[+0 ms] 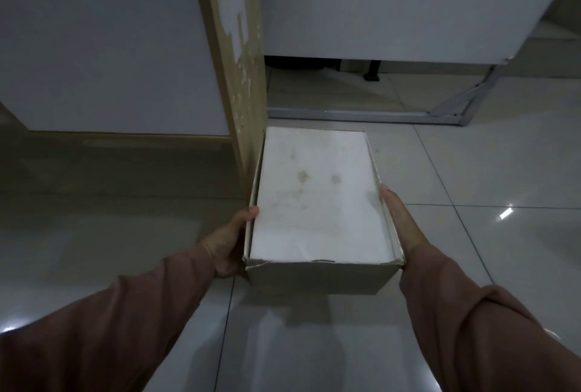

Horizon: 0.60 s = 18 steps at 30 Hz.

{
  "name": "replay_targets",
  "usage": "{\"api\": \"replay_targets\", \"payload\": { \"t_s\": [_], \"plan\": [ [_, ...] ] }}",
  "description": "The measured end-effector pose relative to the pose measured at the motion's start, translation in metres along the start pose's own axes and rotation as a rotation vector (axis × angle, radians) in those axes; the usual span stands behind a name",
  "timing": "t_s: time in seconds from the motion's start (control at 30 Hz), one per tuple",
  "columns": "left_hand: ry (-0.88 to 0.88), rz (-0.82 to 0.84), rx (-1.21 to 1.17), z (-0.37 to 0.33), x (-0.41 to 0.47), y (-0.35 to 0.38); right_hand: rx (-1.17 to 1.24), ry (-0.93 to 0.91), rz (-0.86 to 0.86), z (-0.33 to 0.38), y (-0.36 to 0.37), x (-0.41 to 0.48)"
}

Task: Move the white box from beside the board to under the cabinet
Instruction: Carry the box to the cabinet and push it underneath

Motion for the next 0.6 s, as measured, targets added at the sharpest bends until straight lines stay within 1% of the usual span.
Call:
{"api": "replay_targets", "payload": {
  "t_s": [0.07,0.27,0.4,0.5,0.6],
  "plan": [
    [-0.002,-0.006,-0.005,-0.001,-0.012,0.001,0.008,-0.013,-0.010,0.005,0.009,-0.008],
    [0.006,0.073,0.007,-0.025,-0.039,0.013,0.074,-0.146,-0.028,0.012,0.039,-0.036],
    [-0.008,0.101,0.046,-0.034,-0.057,0.002,0.072,-0.191,-0.031,0.010,0.061,-0.053],
    [-0.018,0.109,0.074,-0.037,-0.073,-0.010,0.060,-0.197,-0.015,0.001,0.081,-0.067],
    [-0.015,0.060,0.101,-0.037,-0.085,-0.019,0.057,-0.207,-0.013,-0.005,0.098,-0.084]
  ]
}}
Point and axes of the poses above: each hand's wrist, its own x-axis towards the middle knuckle, its own y-axis out of the palm, z = x × y, the point moved 5 cm from there along x, towards the middle knuckle, and after that the axes turned 7 degrees about z, right-handed, at the moved point
